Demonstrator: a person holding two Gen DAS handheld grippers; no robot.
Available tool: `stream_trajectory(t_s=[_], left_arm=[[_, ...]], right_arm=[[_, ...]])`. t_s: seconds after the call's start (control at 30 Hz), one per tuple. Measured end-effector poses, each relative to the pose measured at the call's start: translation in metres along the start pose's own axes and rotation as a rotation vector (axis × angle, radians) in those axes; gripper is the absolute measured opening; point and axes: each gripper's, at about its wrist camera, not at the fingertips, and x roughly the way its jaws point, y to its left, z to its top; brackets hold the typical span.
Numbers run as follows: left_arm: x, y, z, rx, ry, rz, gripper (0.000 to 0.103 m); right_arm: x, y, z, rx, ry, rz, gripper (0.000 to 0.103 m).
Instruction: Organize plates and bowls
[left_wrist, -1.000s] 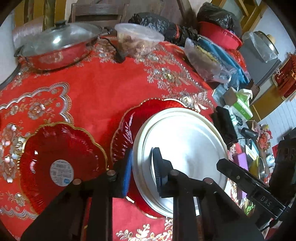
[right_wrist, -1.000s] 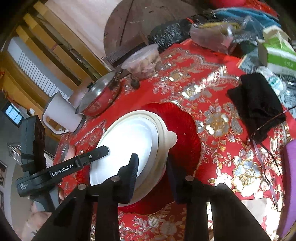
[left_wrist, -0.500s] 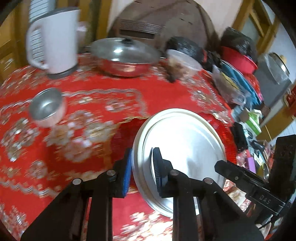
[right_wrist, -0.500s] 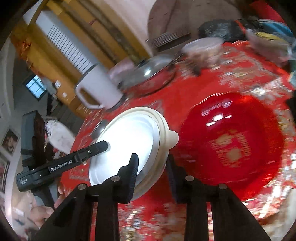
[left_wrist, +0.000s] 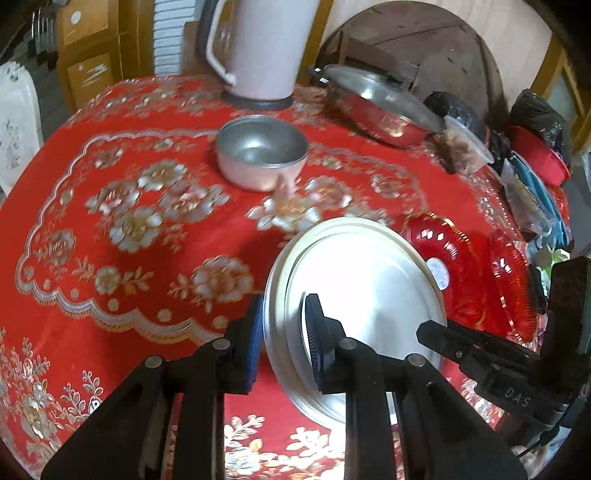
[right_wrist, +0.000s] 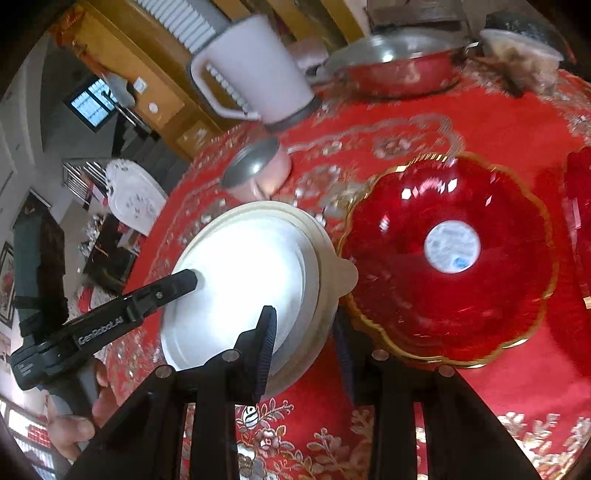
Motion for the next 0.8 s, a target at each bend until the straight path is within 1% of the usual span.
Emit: stream_trajectory(t_s=[0.07, 0.17, 0.2, 0.23, 0.27, 0.3, 0.33, 0.4, 0.47, 0.5, 0.53, 0.57, 0.63, 0.67, 0.73, 0.8], left_arm=[[0.005, 0.001, -0.003, -0.007, 0.019, -0.018, 0.019], [0.007, 0.006, -0.002, -0.032, 0.026, -0.041, 0.02], [0.002, 0.009, 0.0, -0.051, 0.014, -0.048, 0.02], [-0.004, 0.009, 0.001, -0.054, -0.014, -0.036, 0.02], [-0.012, 0.007, 0.004, -0.05, -0.046, -0.02, 0.022], [-0.02, 0.005, 0.007, -0.043, -0.073, -0.015, 0.025], [-0.025, 0.004, 0.01, -0.041, -0.088, -0.022, 0.028], [-0.035, -0.004, 0.019, -0.043, -0.118, -0.06, 0.045], [-0.036, -0.016, 0.028, -0.02, -0.14, -0.075, 0.055], [-0.034, -0.026, 0.033, 0.006, -0.141, -0.084, 0.057], [-0.026, -0.042, 0.041, 0.037, -0.123, -0.106, 0.057], [-0.021, -0.048, 0.045, 0.047, -0.104, -0.124, 0.057], [0.006, -0.07, 0.059, 0.068, -0.016, -0.172, 0.057], [0.016, -0.077, 0.064, 0.073, 0.006, -0.177, 0.057], [0.038, -0.096, 0.073, 0.098, 0.043, -0.155, 0.057], [0.055, -0.108, 0.076, 0.109, 0.08, -0.156, 0.057]], right_arm=[[0.006, -0.001, -0.002, 0.019, 0.022, 0.042, 0.035], [-0.002, -0.006, -0.004, 0.041, 0.015, 0.085, 0.035], [-0.009, -0.01, -0.005, 0.051, 0.007, 0.094, 0.035], [-0.022, -0.016, -0.007, 0.062, -0.017, 0.087, 0.035], [-0.031, -0.02, -0.008, 0.068, -0.04, 0.081, 0.036], [-0.047, -0.028, -0.01, 0.075, -0.071, 0.069, 0.039], [-0.055, -0.034, -0.011, 0.082, -0.084, 0.054, 0.045], [-0.073, -0.055, -0.014, 0.127, -0.112, 0.014, 0.047], [-0.081, -0.069, -0.018, 0.154, -0.12, -0.01, 0.047], [-0.083, -0.077, -0.02, 0.17, -0.118, -0.027, 0.047], [-0.084, -0.086, -0.021, 0.19, -0.115, -0.043, 0.047], [-0.083, -0.093, -0.023, 0.205, -0.109, -0.048, 0.047], [-0.078, -0.106, -0.025, 0.238, -0.09, -0.043, 0.047], [-0.076, -0.109, -0.025, 0.248, -0.088, -0.042, 0.047], [-0.073, -0.116, -0.025, 0.263, -0.093, -0.045, 0.047], [-0.069, -0.119, -0.024, 0.274, -0.089, -0.045, 0.047]])
